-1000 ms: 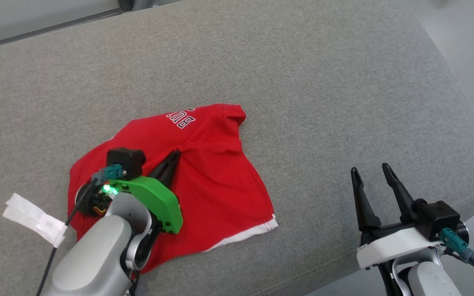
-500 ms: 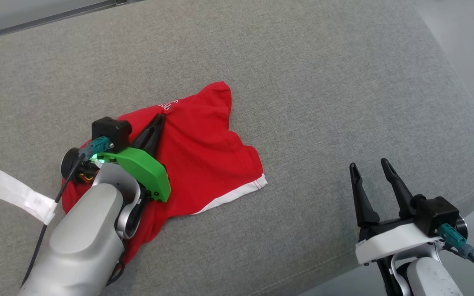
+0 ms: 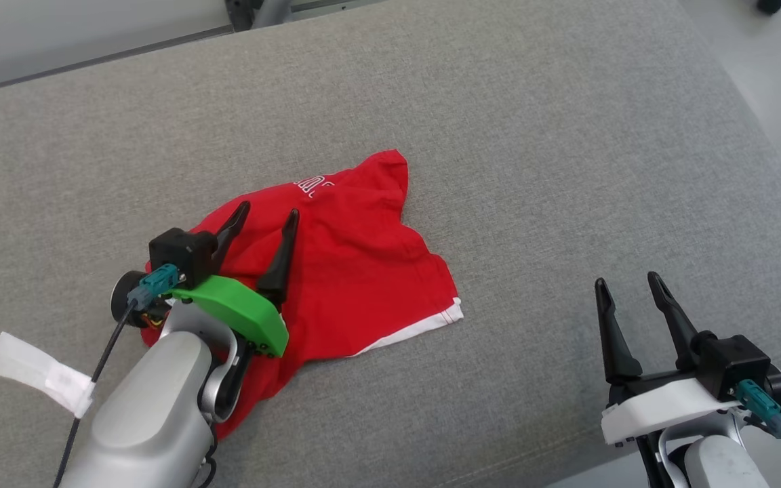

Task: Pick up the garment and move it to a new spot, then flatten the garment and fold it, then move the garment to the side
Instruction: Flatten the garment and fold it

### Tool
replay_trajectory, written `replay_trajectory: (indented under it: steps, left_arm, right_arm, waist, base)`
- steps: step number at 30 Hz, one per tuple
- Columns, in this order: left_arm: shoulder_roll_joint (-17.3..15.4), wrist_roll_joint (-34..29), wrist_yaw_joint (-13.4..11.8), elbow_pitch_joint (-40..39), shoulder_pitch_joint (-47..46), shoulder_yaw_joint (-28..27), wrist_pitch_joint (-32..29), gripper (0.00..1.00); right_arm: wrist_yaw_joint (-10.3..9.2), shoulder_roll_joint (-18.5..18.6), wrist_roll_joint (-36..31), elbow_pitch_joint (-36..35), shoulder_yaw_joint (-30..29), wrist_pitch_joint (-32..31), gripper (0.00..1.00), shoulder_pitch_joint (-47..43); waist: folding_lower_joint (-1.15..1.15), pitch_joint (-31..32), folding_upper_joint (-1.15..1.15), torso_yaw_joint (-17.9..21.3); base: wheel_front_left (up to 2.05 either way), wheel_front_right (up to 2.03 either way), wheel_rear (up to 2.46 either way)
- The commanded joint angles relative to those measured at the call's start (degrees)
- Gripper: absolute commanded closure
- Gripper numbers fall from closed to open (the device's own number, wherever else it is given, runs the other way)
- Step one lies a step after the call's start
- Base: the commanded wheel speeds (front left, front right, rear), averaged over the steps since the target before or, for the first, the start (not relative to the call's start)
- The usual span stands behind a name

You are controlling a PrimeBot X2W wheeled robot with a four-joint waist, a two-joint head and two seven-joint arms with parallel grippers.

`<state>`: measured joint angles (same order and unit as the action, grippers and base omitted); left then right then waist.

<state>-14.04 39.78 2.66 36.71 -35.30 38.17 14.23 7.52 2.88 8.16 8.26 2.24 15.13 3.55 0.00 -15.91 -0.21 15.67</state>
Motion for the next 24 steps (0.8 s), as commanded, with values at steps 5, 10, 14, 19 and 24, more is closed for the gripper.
replay_trajectory:
  steps: [5,10,14,19,24]
  left_arm:
    - [-3.0,-0.5,-2.6,-10.3,6.8,-2.3,0.8,0.0]
    - [-6.4,-0.8,-6.7,-21.0,15.8,-4.9,1.0,0.0]
    - [-7.9,-0.6,-9.4,-27.4,23.3,-6.8,1.0,0.0]
    - [-7.8,0.3,-9.8,-30.0,31.5,-7.1,1.0,0.0]
    - [-6.5,2.7,-7.1,-27.5,32.7,-5.4,-0.7,0.0]
  right_arm:
    - [-0.06,0.0,-1.5,-0.9,-1.0,0.0,0.0,-2.0]
    - [-0.06,0.1,-2.3,-1.7,-1.3,0.0,0.0,-3.2]
    - [-0.06,0.3,-2.4,-1.7,-1.4,0.0,0.0,-4.3]
    - [-0.06,0.6,-2.5,-1.1,-1.0,0.0,0.0,-5.6]
    - [-0.06,1.1,-2.4,-0.6,-0.1,0.0,0.0,-5.5]
  waist:
    - [0.0,5.8,0.21,-5.4]
    - [0.0,8.7,0.21,-8.2]
    - [0.0,9.9,0.21,-10.3]
    - [0.0,10.8,0.21,-12.5]
    - [0.0,10.8,0.21,-13.1]
  base:
    - [0.0,0.0,0.0]
    - [0.0,0.0,0.0]
    - [0.0,0.0,0.0]
    - [0.0,0.0,0.0]
    - [0.0,0.0,0.0]
